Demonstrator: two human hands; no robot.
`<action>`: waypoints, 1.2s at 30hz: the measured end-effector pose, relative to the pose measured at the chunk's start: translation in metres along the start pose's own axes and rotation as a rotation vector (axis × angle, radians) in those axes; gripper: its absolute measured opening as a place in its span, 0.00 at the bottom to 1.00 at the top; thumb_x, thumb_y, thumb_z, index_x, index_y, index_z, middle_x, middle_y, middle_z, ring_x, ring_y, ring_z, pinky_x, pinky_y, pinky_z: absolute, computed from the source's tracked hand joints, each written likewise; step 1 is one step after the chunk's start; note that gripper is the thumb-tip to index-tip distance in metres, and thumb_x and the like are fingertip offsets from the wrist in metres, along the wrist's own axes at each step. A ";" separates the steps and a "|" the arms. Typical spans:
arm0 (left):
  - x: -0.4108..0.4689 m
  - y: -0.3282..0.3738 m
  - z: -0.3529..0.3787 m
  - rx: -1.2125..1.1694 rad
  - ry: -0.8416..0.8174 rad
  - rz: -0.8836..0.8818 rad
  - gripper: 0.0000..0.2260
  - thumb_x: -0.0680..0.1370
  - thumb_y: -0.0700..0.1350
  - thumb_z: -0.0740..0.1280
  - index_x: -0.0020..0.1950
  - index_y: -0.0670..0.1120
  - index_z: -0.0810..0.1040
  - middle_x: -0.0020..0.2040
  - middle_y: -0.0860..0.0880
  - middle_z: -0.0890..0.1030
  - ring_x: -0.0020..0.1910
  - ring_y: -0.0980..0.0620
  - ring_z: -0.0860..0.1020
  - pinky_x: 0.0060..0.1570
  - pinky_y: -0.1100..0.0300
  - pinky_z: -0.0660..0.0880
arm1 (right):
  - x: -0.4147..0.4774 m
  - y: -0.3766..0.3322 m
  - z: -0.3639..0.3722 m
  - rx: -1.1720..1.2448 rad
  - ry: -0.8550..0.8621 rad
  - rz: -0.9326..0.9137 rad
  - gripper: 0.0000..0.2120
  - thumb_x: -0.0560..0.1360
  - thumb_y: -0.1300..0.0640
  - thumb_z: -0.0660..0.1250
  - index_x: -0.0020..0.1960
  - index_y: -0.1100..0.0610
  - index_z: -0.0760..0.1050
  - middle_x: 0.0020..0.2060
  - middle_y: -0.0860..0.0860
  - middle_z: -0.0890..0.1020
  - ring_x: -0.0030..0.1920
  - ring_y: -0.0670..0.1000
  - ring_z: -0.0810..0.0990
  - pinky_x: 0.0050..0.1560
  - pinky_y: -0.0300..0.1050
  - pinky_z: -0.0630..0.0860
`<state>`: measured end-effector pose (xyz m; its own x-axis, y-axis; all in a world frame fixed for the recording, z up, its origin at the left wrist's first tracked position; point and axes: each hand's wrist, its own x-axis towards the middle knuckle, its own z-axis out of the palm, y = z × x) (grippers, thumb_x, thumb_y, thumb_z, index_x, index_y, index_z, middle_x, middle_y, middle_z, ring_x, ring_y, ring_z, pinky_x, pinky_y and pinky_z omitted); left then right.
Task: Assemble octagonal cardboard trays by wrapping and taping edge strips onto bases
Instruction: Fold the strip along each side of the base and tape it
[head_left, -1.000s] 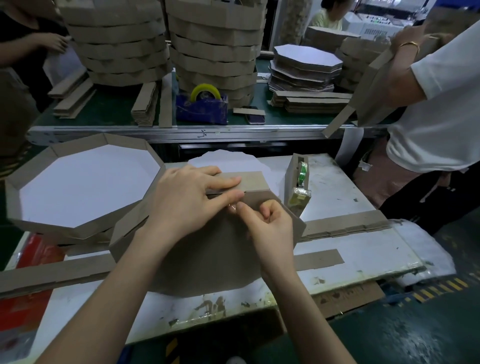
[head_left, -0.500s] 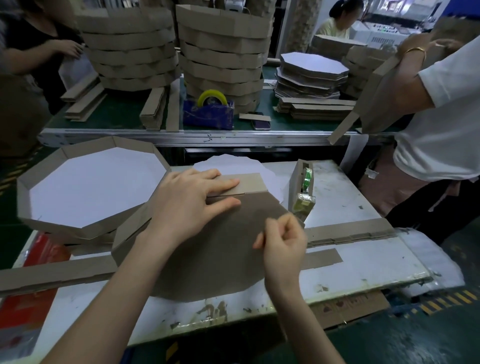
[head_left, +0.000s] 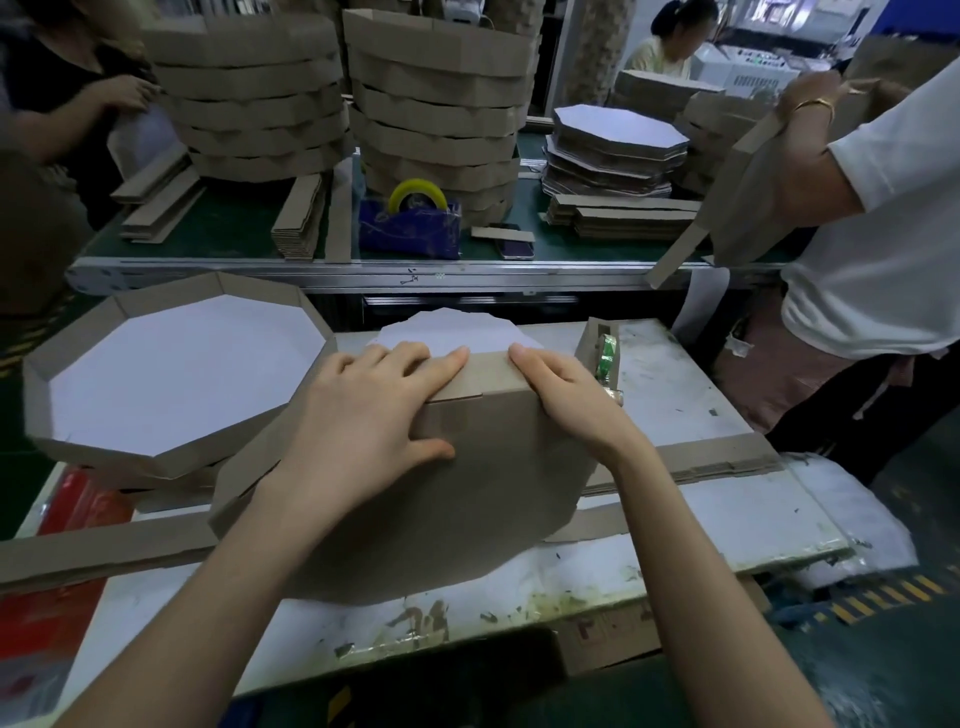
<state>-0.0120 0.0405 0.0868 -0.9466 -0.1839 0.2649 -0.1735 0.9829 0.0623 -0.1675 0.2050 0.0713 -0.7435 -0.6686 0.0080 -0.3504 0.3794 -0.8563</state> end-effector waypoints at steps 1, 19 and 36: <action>0.003 0.003 -0.001 -0.017 -0.005 0.000 0.38 0.71 0.69 0.65 0.77 0.63 0.53 0.68 0.54 0.70 0.66 0.50 0.68 0.63 0.50 0.64 | -0.002 0.000 0.000 0.006 -0.010 -0.004 0.24 0.83 0.43 0.56 0.50 0.64 0.78 0.42 0.54 0.80 0.39 0.40 0.75 0.42 0.32 0.70; 0.003 0.005 -0.002 -0.598 0.167 0.005 0.39 0.62 0.75 0.66 0.70 0.72 0.58 0.60 0.63 0.75 0.57 0.56 0.74 0.54 0.48 0.76 | -0.010 -0.019 -0.059 -0.156 -0.211 -0.108 0.22 0.76 0.38 0.67 0.39 0.57 0.79 0.28 0.49 0.77 0.29 0.47 0.74 0.31 0.37 0.69; -0.019 -0.014 0.013 -0.592 0.184 0.006 0.26 0.69 0.70 0.64 0.64 0.60 0.73 0.57 0.66 0.72 0.57 0.63 0.70 0.54 0.66 0.68 | -0.007 -0.051 -0.012 -0.254 -0.234 -0.188 0.09 0.75 0.45 0.72 0.47 0.50 0.85 0.38 0.48 0.85 0.40 0.49 0.82 0.41 0.43 0.78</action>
<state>0.0048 0.0304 0.0685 -0.8754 -0.2299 0.4253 0.0616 0.8194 0.5698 -0.1511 0.1984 0.1214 -0.5127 -0.8585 0.0095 -0.6203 0.3627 -0.6955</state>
